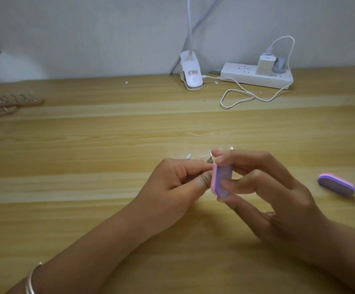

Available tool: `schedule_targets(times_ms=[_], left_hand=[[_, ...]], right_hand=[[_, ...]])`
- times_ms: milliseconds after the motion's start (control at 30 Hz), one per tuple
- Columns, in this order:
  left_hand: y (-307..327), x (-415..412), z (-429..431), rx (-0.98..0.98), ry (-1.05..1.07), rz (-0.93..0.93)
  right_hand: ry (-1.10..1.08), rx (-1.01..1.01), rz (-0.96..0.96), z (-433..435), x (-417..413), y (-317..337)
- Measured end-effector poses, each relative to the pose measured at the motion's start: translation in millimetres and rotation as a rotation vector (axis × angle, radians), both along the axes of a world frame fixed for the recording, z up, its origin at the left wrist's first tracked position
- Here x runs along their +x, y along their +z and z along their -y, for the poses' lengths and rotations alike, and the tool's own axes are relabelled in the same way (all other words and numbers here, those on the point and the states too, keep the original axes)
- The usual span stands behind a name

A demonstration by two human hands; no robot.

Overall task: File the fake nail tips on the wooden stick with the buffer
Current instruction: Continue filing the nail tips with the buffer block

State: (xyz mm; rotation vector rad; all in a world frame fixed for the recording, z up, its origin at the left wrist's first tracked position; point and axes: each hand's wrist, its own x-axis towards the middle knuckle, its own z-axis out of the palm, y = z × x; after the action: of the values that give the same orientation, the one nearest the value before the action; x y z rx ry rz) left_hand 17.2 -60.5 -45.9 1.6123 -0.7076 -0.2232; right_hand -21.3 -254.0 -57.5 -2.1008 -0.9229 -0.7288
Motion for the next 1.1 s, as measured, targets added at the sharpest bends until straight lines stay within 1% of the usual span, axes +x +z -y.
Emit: schedule_targets(times_ms=[133,267,400,533,667,767,867,1000,1067,1100], left_hand=[[-2.6,2.5,-1.2,0.029,0.004,0.014],[-0.9,1.2,-2.2,0.003,-0.01,0.006],[0.0,2.0,-3.1,0.012,-0.035,-0.023],[-1.1,1.7,-3.7,0.012,-0.016,0.001],[-1.6,2.7,-3.8,0.004,-0.033,-0.027],[-2.8,2.2,-5.1,0.008,-0.019,-0.022],[-2.9,2.4,-4.7,0.008,-0.028,-0.048],[-3.2,2.4,-6.0,0.025,-0.016,-0.006],[-4.4,3.5,-6.1,0.018,-0.01,-0.003],[-4.6,4.1,-6.3,0.016,0.003,-0.011]], right_hand=[[-0.054,-0.016,-0.004,2.5,2.5,2.5],[-0.017,-0.013,0.013,1.3,0.6,0.5],[-0.081,-0.001,-0.005,5.8,4.3,2.6],[-0.013,-0.009,-0.002,3.9,2.1,1.3],[-0.05,-0.01,-0.002,5.8,4.1,2.3],[-0.014,-0.024,0.016,4.3,3.3,1.2],[-0.058,-0.021,0.013,6.4,4.9,2.2],[0.005,-0.018,0.02,2.5,2.8,-0.8],[0.001,0.023,0.001,5.7,4.9,-1.1],[-0.017,0.076,-0.018,9.3,7.3,-0.3]])
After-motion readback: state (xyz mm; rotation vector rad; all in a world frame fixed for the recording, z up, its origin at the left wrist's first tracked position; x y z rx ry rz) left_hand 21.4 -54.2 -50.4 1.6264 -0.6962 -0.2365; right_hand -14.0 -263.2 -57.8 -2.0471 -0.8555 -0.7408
